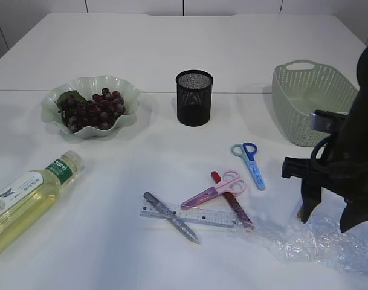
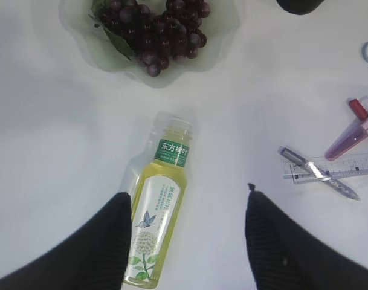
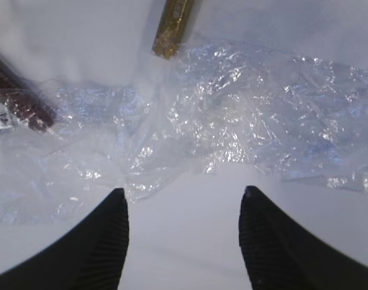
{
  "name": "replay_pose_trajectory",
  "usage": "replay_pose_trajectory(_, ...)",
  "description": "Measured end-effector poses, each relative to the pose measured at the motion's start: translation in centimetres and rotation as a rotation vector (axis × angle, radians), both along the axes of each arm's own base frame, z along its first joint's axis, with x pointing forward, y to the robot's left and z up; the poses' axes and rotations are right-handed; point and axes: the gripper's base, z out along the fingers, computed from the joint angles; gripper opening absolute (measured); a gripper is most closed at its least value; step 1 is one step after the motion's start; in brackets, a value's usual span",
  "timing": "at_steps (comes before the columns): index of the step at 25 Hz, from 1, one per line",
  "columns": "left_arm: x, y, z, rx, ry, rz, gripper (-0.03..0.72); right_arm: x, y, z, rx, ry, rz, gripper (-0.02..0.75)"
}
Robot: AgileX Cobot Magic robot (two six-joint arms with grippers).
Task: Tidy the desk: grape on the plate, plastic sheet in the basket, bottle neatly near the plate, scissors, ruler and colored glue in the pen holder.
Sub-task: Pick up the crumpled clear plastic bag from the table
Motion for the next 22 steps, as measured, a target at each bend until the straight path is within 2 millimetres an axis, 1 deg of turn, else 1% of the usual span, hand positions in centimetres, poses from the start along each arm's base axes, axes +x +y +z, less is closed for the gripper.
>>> replay_pose_trajectory(3,0.0,0.0,0.0,0.000,0.000,0.000,0.434,0.5,0.5,-1.3,-0.015,0.004,0.008,0.439)
replay_pose_trajectory(6,0.0,0.0,0.0,0.000,0.000,0.000,0.434,0.9,1.1,-2.2,-0.016,-0.012,0.015,0.439)
replay_pose_trajectory(12,0.0,0.0,0.0,0.000,0.000,0.000,0.434,1.4,1.2,-4.0,-0.036,0.034,0.016,0.439)
replay_pose_trajectory(19,0.0,0.0,0.0,0.000,0.000,0.000,0.434,1.6,1.1,-5.3,-0.062,0.057,0.030,0.439)
replay_pose_trajectory(22,0.0,0.0,0.0,0.000,0.000,0.000,0.434,1.7,1.1,-5.5,-0.061,0.053,0.030,0.439)
